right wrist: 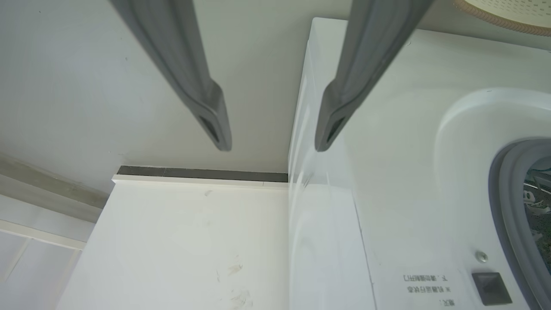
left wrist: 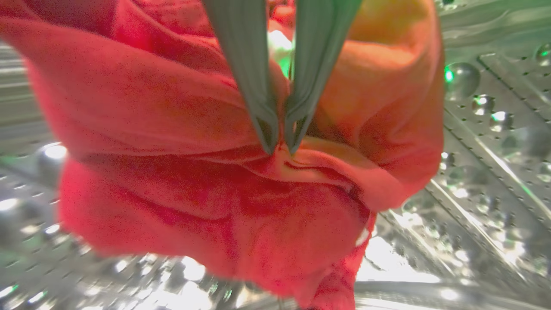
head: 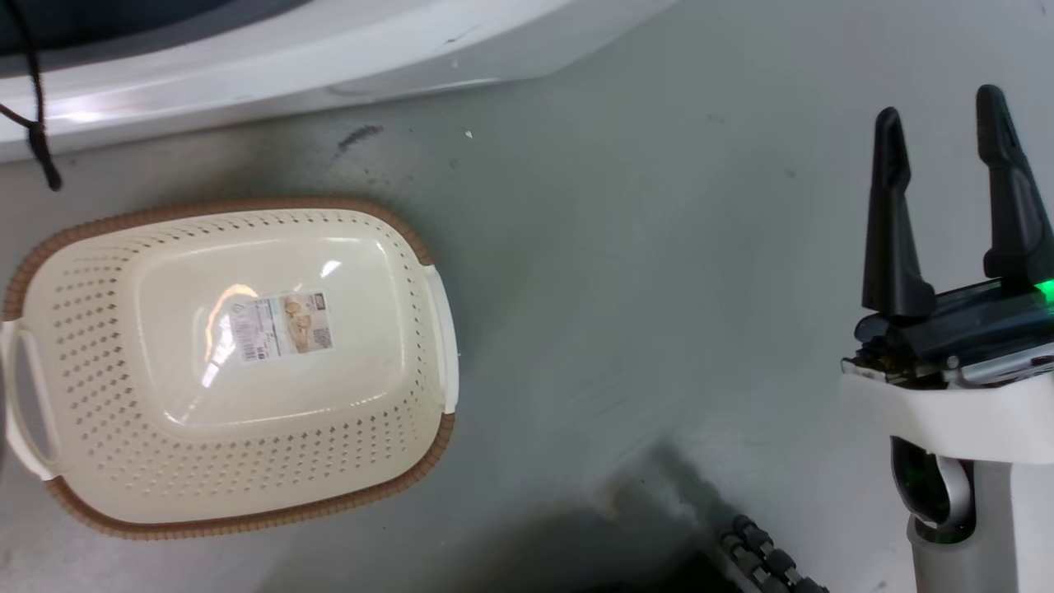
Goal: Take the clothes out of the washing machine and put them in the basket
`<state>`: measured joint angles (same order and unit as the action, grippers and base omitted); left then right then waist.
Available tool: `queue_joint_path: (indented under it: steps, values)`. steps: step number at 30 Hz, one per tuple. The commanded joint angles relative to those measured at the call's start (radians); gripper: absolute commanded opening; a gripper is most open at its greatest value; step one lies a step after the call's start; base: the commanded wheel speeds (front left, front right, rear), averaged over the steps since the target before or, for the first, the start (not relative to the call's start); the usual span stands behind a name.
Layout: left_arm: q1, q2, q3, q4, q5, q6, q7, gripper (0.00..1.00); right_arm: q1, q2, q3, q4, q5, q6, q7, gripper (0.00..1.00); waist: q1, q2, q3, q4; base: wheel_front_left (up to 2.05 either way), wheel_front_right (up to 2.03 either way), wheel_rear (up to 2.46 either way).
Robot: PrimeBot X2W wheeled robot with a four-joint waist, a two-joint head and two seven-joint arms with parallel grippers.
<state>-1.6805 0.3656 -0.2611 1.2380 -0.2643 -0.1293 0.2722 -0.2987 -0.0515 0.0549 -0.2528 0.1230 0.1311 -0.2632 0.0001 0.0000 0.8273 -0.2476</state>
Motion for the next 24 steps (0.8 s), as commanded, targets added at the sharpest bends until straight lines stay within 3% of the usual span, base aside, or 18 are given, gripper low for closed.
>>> queue_joint_path:
  steps: [1, 7, 24]
  values:
    - [0.028, -0.010, -0.007, -0.008, -0.018, 0.000, -0.022, 0.00, 0.005, 0.002, 0.005, 0.004, -0.014, -0.001, -0.002, 1.00, -0.0001, 0.0000, -0.034, 0.021, 0.00, 0.00, 0.00]
    - [0.162, -0.033, -0.074, -0.062, -0.120, 0.000, -0.115, 0.00, 0.032, 0.002, 0.012, 0.032, -0.042, -0.001, -0.003, 1.00, -0.0001, 0.0000, -0.135, 0.057, 0.00, 0.00, 0.00]
    - [0.547, -0.012, -0.331, -0.241, -0.365, 0.000, -0.366, 0.00, 0.164, 0.002, 0.045, 0.116, -0.109, -0.001, -0.002, 1.00, -0.0001, 0.0000, -0.413, 0.138, 0.00, 0.00, 0.00]
